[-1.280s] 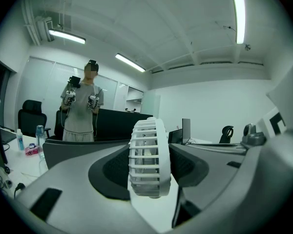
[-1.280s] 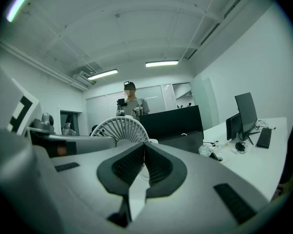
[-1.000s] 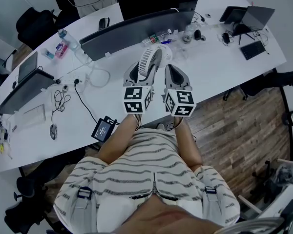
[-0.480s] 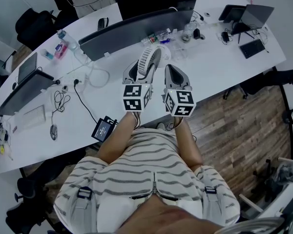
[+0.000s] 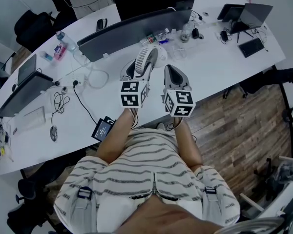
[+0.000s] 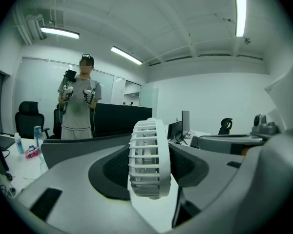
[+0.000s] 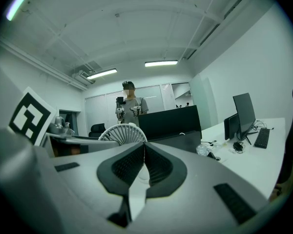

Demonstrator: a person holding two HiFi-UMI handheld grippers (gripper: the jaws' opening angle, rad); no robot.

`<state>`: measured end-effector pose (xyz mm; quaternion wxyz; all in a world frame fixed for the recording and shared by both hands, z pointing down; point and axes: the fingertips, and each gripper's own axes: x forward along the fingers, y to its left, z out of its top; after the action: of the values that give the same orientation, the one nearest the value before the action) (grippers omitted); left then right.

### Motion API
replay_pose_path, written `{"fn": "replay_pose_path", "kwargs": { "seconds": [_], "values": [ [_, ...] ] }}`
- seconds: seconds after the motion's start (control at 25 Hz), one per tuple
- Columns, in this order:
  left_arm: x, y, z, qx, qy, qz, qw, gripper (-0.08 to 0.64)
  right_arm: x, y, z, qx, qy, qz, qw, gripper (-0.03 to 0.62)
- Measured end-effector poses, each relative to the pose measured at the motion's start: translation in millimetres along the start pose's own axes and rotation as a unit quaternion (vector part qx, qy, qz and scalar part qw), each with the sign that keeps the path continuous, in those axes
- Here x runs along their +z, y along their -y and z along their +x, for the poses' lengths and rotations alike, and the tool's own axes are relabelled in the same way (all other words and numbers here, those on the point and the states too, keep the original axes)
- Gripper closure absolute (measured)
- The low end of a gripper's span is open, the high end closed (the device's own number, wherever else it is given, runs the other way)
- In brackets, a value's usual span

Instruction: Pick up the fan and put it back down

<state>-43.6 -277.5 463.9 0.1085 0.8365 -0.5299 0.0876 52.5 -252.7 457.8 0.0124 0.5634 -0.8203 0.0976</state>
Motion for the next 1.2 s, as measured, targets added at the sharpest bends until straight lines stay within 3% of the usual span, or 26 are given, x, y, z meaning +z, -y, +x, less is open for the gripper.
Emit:
{"fn": "replay_pose_path", "kwargs": {
  "seconds": [0.56, 0.72, 1.0, 1.2],
  "values": [
    [-14, -4, 31, -0.02, -0.047, 0.053, 0.9973, 0.331, 0, 6, -1, -0.002, 0.001, 0.004, 1.0, 0.58],
    [-27, -5, 42, -0.024, -0.07, 0.073, 0.9946, 0.331, 0, 9, 0, -0.005, 0.002, 0.005, 1.0, 0.58],
    [-43, -7, 61, -0.051, -0.102, 0.071, 0.9909, 0.331, -1, 15, -1, -0.012, 0.002, 0.007, 1.0, 0.58],
    [-58, -10, 74, -0.072, -0.132, 0.091, 0.9844, 0.331, -2, 18, 1, -0.013, 0.0, 0.017, 1.0, 0.58]
  ]
}}
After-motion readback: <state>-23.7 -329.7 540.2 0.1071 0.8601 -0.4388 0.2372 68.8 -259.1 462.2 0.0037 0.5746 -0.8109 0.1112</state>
